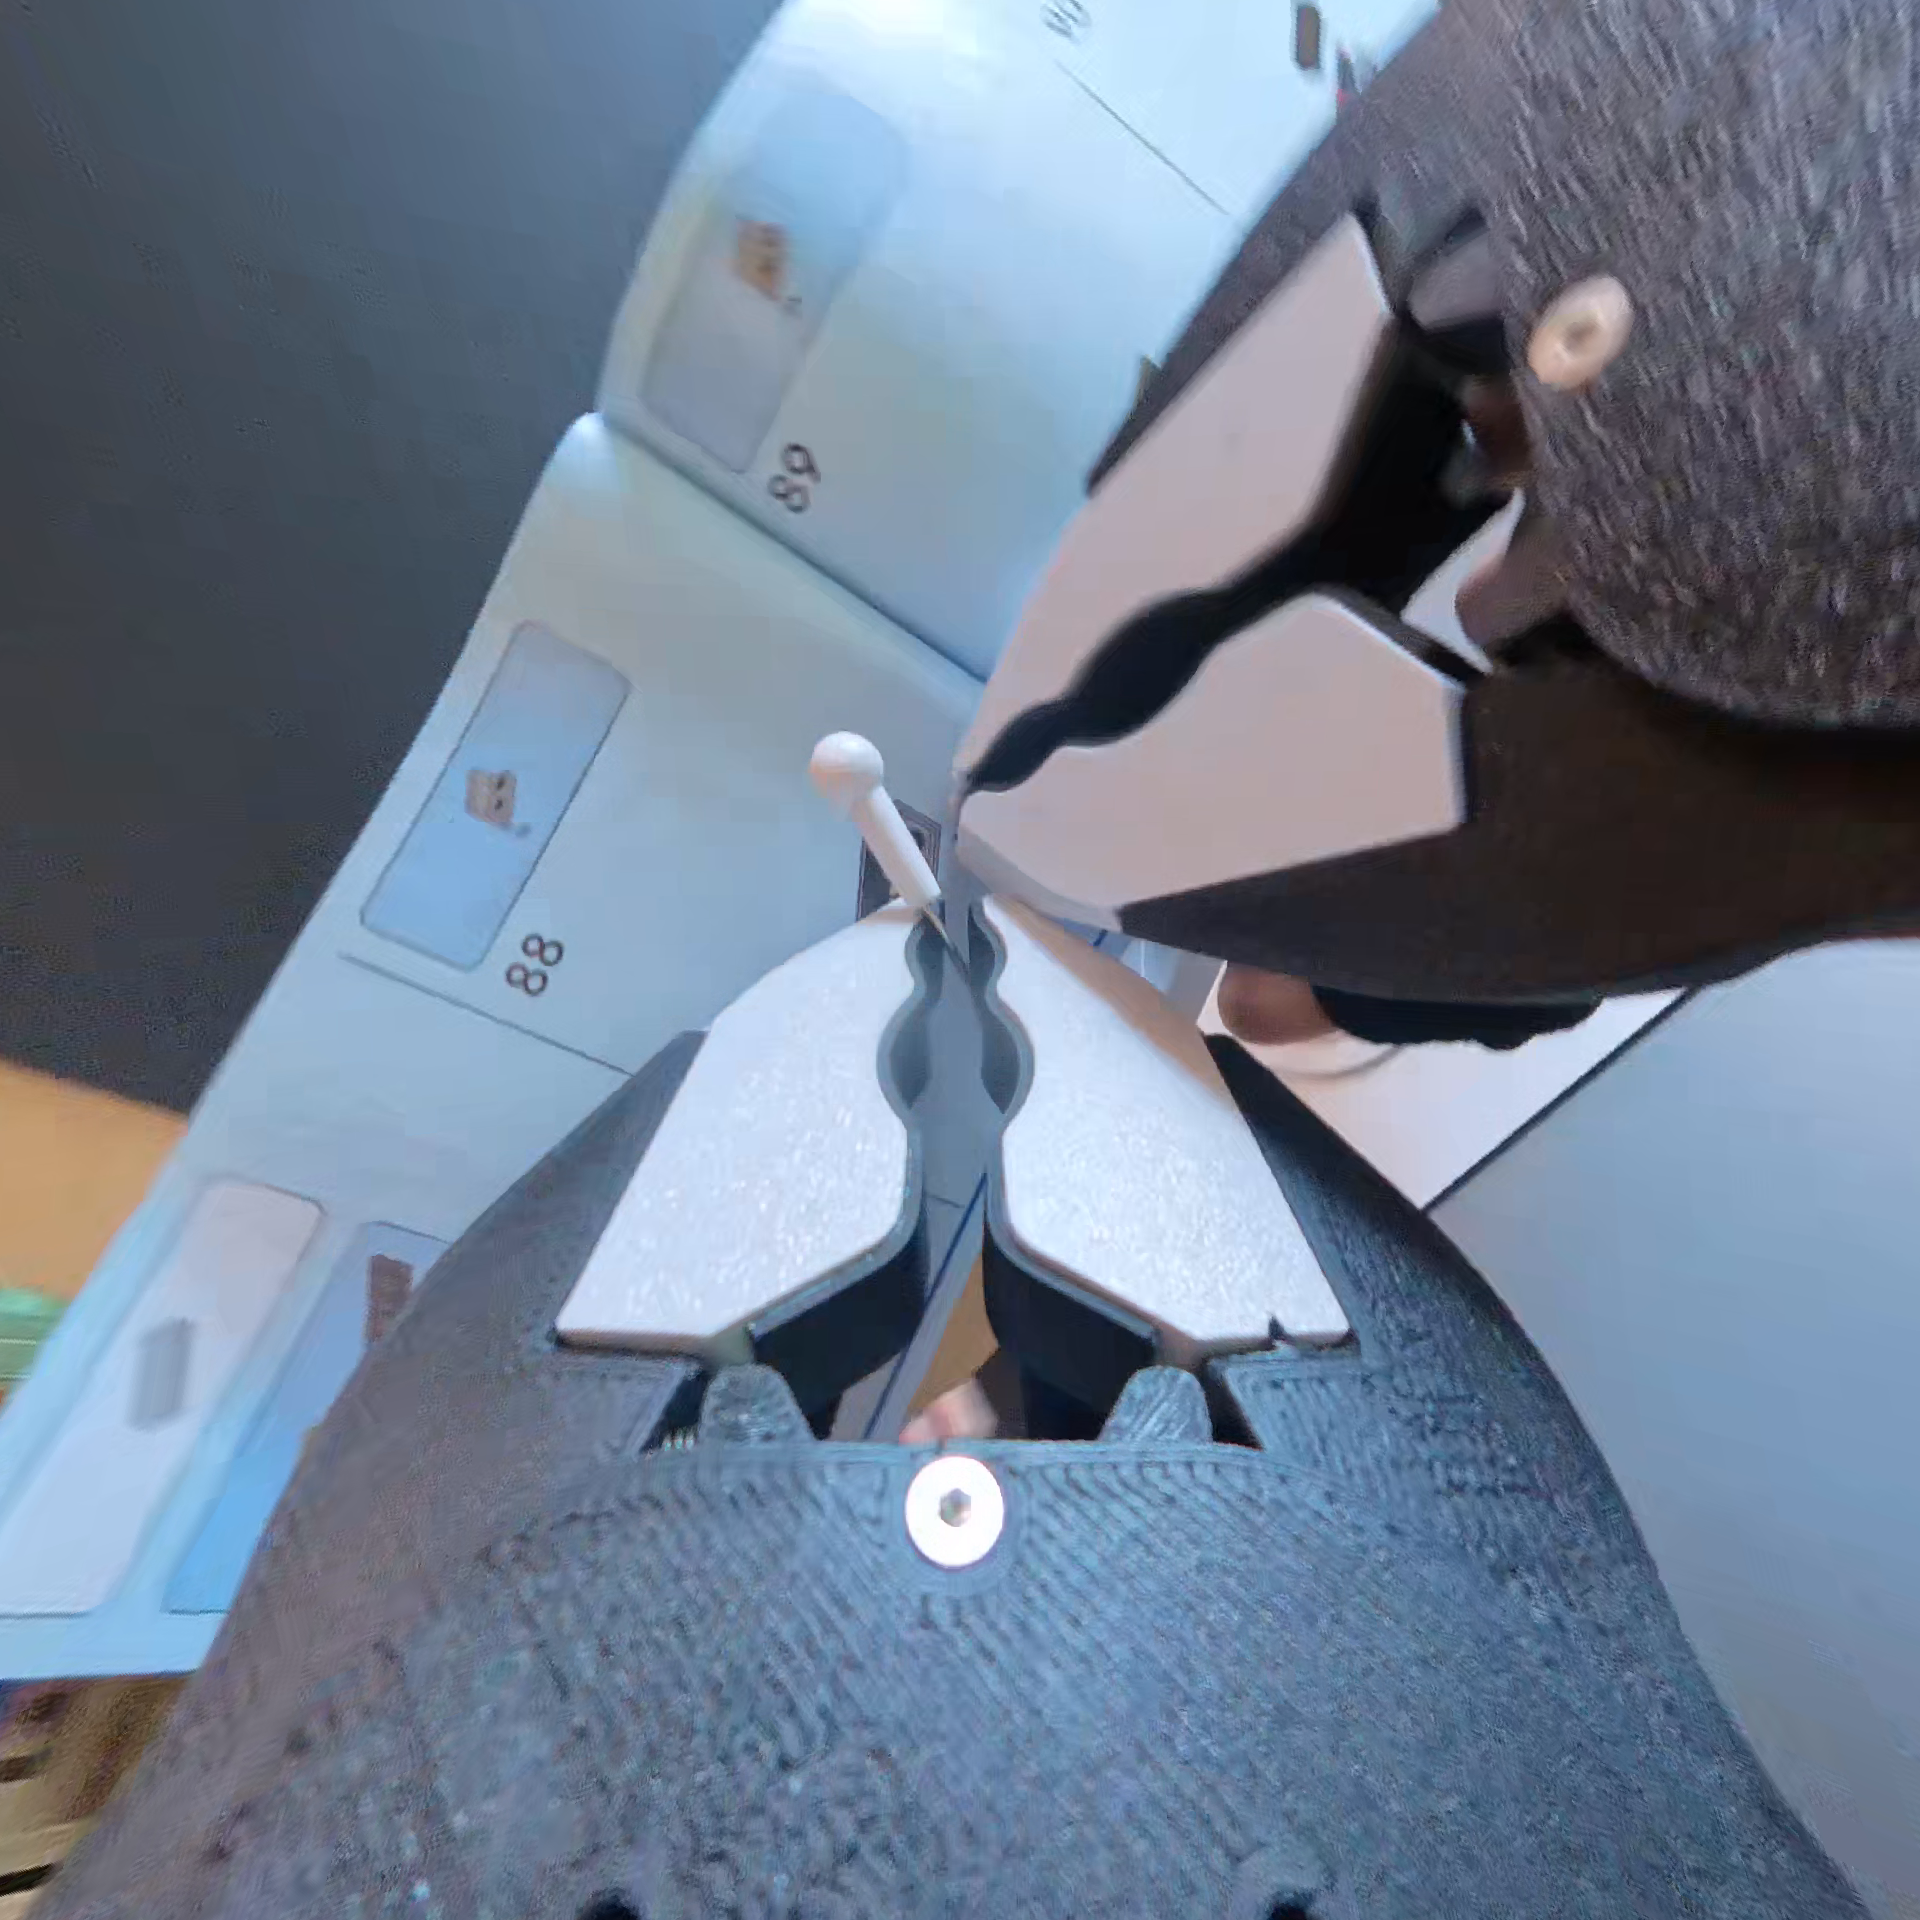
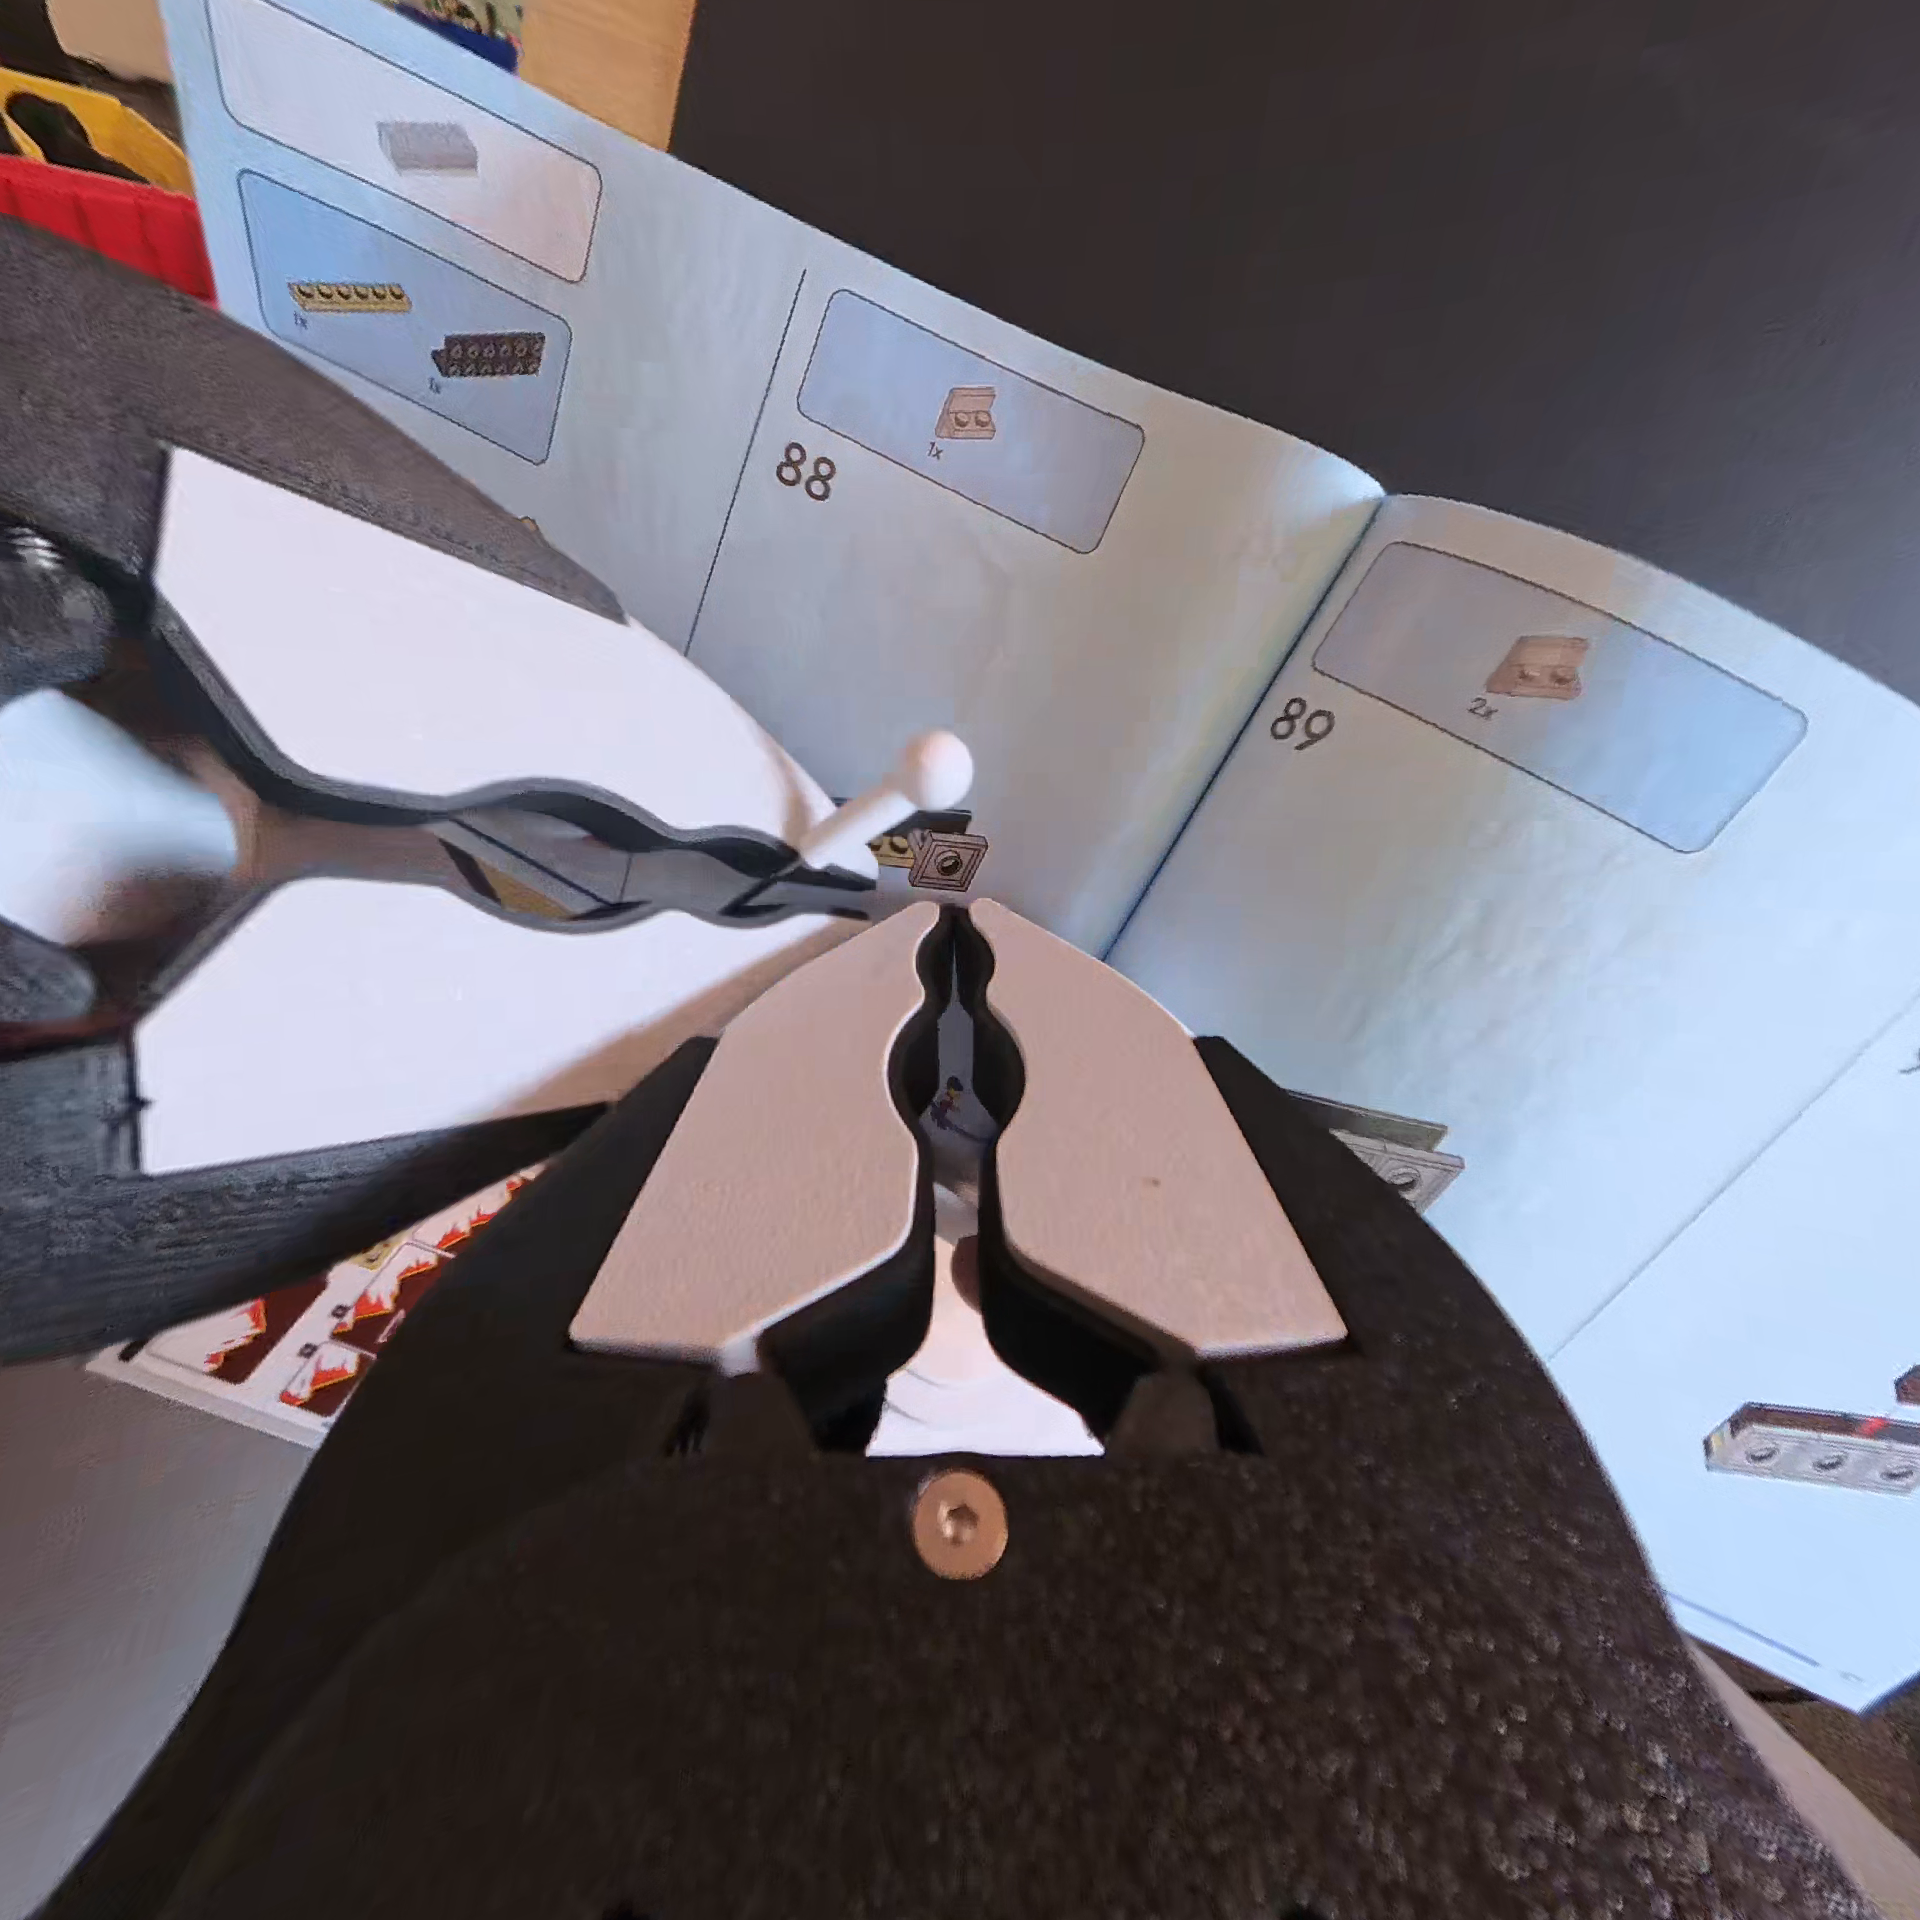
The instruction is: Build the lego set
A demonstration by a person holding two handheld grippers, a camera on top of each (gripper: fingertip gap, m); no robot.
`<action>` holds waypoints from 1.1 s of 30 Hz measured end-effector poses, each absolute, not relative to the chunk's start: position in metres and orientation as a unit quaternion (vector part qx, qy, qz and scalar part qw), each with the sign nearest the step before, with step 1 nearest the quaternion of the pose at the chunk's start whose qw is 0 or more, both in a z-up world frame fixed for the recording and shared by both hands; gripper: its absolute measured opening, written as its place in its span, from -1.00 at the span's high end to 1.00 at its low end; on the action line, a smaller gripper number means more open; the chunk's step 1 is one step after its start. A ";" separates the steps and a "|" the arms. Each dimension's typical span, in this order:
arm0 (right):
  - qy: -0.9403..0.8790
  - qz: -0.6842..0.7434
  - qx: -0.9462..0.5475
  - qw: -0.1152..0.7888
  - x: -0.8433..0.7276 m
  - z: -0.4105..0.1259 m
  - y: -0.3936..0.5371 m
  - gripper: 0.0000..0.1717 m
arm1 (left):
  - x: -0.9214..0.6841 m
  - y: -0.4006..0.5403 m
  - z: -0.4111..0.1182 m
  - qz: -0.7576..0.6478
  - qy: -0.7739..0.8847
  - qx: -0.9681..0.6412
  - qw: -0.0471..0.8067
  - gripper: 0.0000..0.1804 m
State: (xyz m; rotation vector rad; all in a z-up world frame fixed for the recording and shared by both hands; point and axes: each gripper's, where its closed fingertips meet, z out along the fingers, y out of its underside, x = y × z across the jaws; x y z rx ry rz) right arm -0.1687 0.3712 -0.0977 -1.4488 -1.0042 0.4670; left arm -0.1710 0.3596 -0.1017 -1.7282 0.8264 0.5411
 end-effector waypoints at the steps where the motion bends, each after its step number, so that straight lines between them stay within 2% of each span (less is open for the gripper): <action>1: -0.429 0.216 -0.630 0.610 -0.167 -0.098 0.371 1.00 | -0.170 0.361 -0.104 0.260 0.382 -0.720 0.517 0.94; 4: -0.411 0.269 -0.641 0.590 -0.160 -0.102 0.368 0.99 | -0.164 0.362 -0.112 0.330 0.459 -0.695 0.445 0.92; 6: -0.414 0.289 -0.643 0.575 -0.157 -0.106 0.364 0.90 | -0.169 0.364 -0.118 0.355 0.465 -0.697 0.415 0.90; 11: -0.427 0.269 -0.640 0.579 -0.137 -0.114 0.365 0.86 | -0.167 0.366 -0.120 0.231 0.370 -0.753 0.492 0.98; 14: -0.398 0.245 -0.637 0.613 -0.108 -0.114 0.371 0.87 | -0.166 0.365 -0.120 0.223 0.364 -0.745 0.512 0.98; 17: -0.326 0.193 -0.663 0.646 -0.061 -0.120 0.395 0.59 | -0.164 0.366 -0.123 0.224 0.365 -0.747 0.508 1.00; 20: -0.281 0.208 -0.718 0.602 -0.036 -0.143 0.418 0.20 | -0.164 0.367 -0.126 0.215 0.359 -0.751 0.511 1.00; 21: -0.273 0.221 -0.728 0.589 -0.034 -0.148 0.424 0.15 | -0.164 0.366 -0.126 0.208 0.355 -0.754 0.512 1.00; 25: -0.294 0.221 -0.709 0.602 -0.033 -0.134 0.441 0.15 | -0.169 0.364 -0.130 0.204 0.353 -0.757 0.511 1.00; 28: -0.298 0.206 -0.678 0.640 -0.029 -0.102 0.449 0.31 | -0.169 0.361 -0.132 0.195 0.356 -0.759 0.509 1.00; 31: -0.332 0.151 -0.680 0.635 -0.032 -0.091 0.466 0.22 | -0.169 0.362 -0.132 0.201 0.356 -0.753 0.515 1.00; 33: -0.346 0.123 -0.675 0.640 -0.034 -0.085 0.477 0.23 | -0.169 0.363 -0.131 0.196 0.349 -0.755 0.519 1.00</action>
